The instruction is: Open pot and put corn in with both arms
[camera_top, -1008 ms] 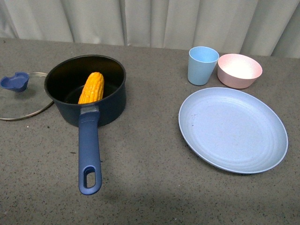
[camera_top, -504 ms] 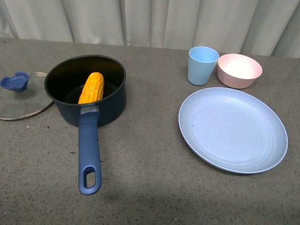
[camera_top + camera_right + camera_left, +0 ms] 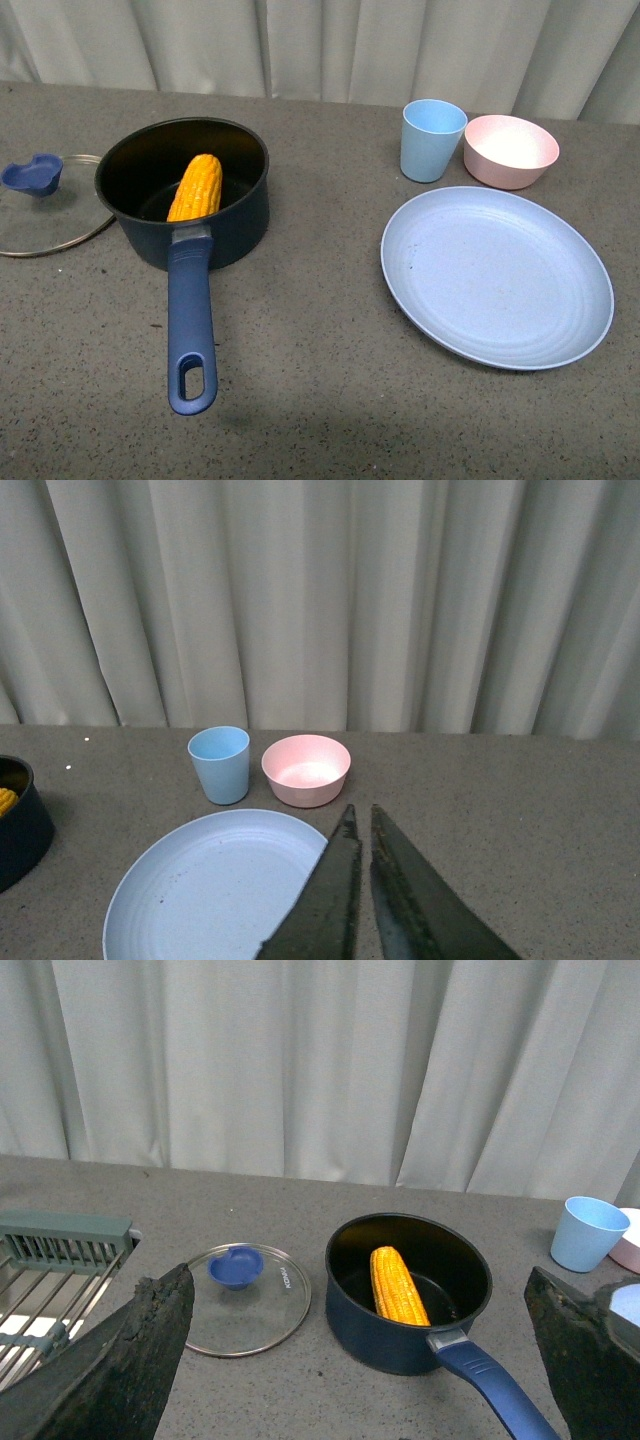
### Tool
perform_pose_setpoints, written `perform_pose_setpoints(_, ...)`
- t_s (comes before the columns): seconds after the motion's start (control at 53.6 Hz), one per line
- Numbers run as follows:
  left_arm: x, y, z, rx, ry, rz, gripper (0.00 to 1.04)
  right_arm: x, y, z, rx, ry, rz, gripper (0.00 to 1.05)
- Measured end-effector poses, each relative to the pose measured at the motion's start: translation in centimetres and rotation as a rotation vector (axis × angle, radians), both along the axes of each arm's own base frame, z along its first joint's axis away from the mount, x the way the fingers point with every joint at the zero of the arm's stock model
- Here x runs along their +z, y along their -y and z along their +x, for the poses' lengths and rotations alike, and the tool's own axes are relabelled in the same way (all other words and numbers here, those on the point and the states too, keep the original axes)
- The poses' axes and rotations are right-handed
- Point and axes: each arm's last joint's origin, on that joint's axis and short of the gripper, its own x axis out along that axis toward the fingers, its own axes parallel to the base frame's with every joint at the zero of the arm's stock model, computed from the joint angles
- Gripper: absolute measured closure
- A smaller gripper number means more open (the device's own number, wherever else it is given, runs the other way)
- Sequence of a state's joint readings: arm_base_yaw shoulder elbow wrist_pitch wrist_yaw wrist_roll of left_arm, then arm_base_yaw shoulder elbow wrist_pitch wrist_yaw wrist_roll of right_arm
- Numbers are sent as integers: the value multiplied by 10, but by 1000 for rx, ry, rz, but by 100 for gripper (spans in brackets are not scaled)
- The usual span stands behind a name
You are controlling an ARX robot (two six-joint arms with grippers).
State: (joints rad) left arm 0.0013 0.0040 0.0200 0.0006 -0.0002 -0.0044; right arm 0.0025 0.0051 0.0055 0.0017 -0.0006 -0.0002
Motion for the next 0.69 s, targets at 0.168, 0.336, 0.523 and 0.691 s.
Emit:
perform_pose_setpoints(0.168, 0, 0, 0, 0, 0, 0, 7, 0, 0, 0, 0, 1, 0, 69)
perform_pose_setpoints(0.336, 0, 0, 0, 0, 0, 0, 7, 0, 0, 0, 0, 1, 0, 42)
perform_pose_setpoints(0.523, 0, 0, 0, 0, 0, 0, 7, 0, 0, 0, 0, 1, 0, 12)
perform_pose_setpoints(0.691, 0, 0, 0, 0, 0, 0, 7, 0, 0, 0, 0, 1, 0, 10)
